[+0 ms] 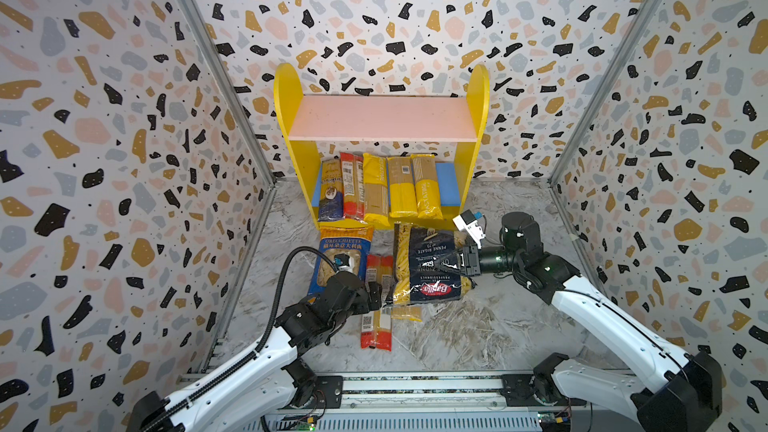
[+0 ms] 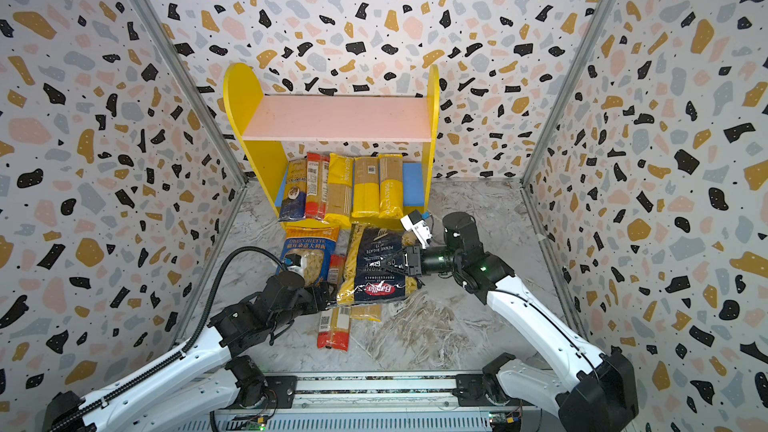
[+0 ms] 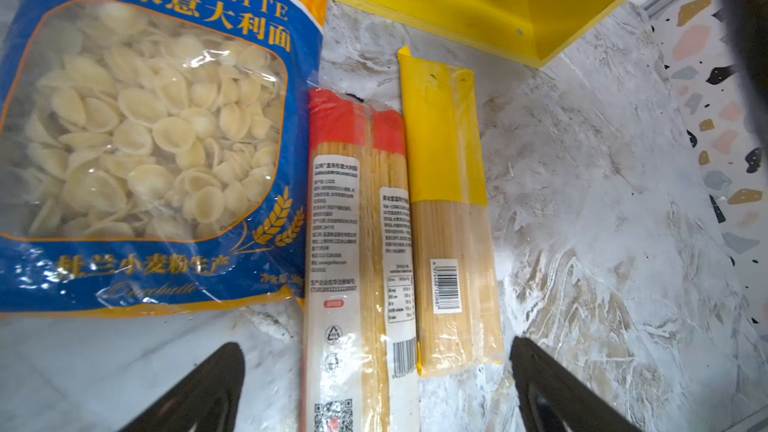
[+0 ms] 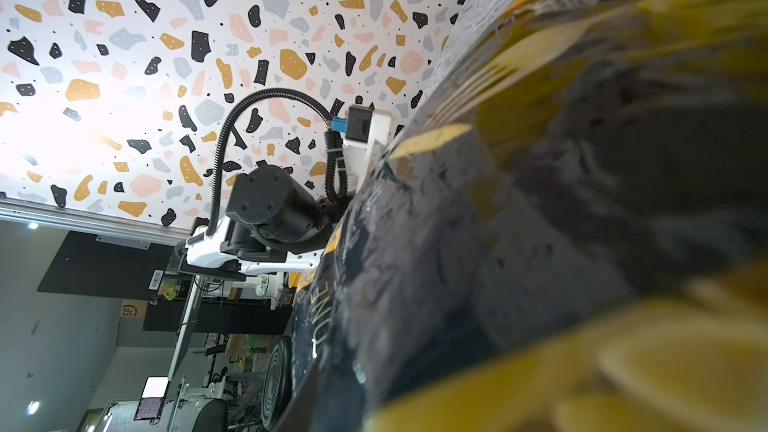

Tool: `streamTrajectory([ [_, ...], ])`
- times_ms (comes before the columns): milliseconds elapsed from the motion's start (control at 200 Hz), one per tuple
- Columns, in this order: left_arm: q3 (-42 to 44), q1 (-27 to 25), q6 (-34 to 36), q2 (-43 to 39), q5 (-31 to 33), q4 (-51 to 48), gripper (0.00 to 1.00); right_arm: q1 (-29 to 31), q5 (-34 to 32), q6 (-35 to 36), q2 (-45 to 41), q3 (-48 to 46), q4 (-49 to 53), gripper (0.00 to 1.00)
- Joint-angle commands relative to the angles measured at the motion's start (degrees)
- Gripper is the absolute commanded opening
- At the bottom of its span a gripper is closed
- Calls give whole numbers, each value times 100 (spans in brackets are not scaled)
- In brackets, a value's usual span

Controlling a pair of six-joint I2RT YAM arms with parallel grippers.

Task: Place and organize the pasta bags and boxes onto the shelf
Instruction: 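Lift the black penne bag with the right gripper toward the shelf, then raise the penne bag onto the pink upper shelf with the right gripper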

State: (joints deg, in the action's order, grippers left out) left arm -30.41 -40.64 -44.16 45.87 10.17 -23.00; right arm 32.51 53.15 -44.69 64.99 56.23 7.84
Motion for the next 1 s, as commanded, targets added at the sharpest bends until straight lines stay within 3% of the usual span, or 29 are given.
streamTrajectory([
  [0, 8, 225, 195, -52, -283, -11, 100, 132, 311, 550, -55, 1274, -1092, 16],
  [395, -511, 548, 522, 431, -610, 93, 100, 367, 315, 865, 1510, 4026, -438, 15],
  [766, -1169, 659, 803, 1057, -841, 287, 100, 353, 509, 1122, 3829, 8549, 922, 15],
  [996, -1309, 783, 896, 1235, -1006, 344, 99, -424, 916, 94, 4179, 8580, -456, 15],
])
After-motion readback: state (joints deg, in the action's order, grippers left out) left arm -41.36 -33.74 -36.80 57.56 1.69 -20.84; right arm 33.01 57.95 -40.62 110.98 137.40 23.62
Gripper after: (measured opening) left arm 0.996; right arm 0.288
